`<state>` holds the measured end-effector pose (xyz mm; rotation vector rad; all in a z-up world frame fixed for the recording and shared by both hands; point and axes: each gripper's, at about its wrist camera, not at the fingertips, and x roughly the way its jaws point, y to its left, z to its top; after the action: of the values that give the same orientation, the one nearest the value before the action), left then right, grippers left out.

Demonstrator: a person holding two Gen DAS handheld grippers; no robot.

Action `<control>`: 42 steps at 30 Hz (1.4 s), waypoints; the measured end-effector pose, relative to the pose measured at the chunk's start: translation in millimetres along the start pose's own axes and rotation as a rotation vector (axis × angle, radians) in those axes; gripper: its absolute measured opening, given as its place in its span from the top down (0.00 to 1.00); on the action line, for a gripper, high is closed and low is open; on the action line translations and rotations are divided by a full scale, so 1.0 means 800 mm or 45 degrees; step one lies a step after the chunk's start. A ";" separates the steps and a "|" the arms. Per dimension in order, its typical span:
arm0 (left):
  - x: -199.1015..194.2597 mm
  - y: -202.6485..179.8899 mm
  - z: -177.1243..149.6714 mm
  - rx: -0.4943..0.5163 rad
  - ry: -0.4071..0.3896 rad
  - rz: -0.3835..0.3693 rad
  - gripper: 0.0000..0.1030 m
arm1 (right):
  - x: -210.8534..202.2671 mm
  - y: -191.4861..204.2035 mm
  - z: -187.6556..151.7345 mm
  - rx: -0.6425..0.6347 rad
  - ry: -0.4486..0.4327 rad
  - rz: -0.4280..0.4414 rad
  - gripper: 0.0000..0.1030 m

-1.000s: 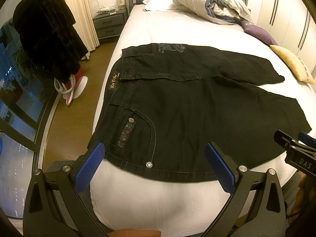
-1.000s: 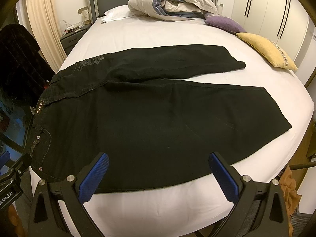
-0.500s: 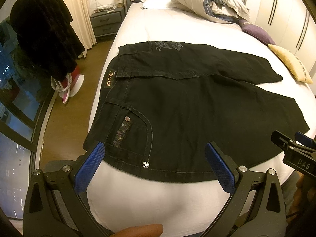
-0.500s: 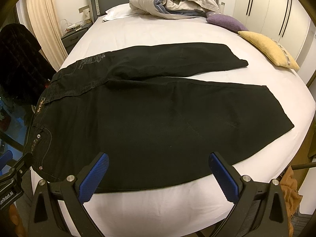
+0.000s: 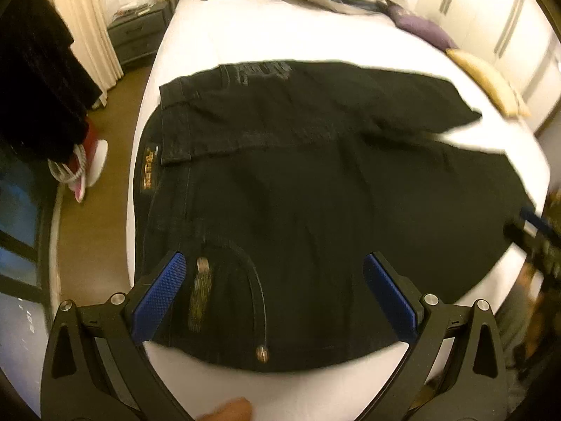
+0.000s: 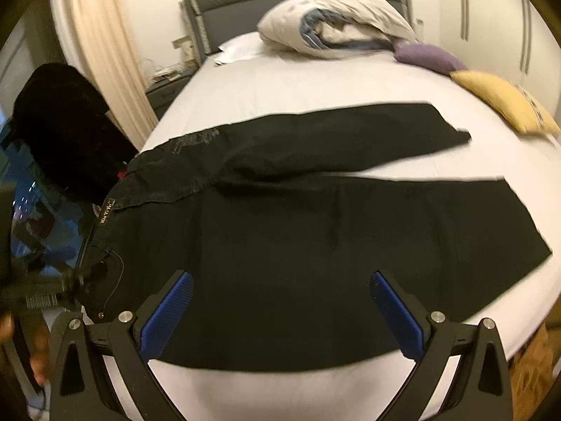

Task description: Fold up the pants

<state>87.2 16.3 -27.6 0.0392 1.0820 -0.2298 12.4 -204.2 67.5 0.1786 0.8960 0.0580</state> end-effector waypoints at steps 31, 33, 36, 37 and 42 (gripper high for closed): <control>0.318 0.081 0.400 0.638 0.361 -0.270 0.65 | 0.150 -0.072 0.092 -0.135 0.148 0.445 0.25; 0.318 0.080 0.404 0.625 0.372 -0.263 0.74 | 0.152 -0.069 0.103 -0.170 0.145 0.449 0.27; 0.299 0.073 0.389 0.654 0.340 -0.230 0.90 | 0.159 -0.065 0.131 -0.237 0.130 0.443 0.28; 0.293 0.073 0.389 0.663 0.321 -0.226 0.91 | 0.160 -0.063 0.140 -0.269 0.124 0.443 0.29; 0.240 0.078 0.382 0.685 0.150 -0.205 0.93 | 0.179 -0.025 0.198 -0.508 0.106 0.413 0.34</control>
<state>451.5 1.2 -57.0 0.4533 1.1158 -0.6660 225.1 -227.0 49.8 -0.0533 0.9133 0.5450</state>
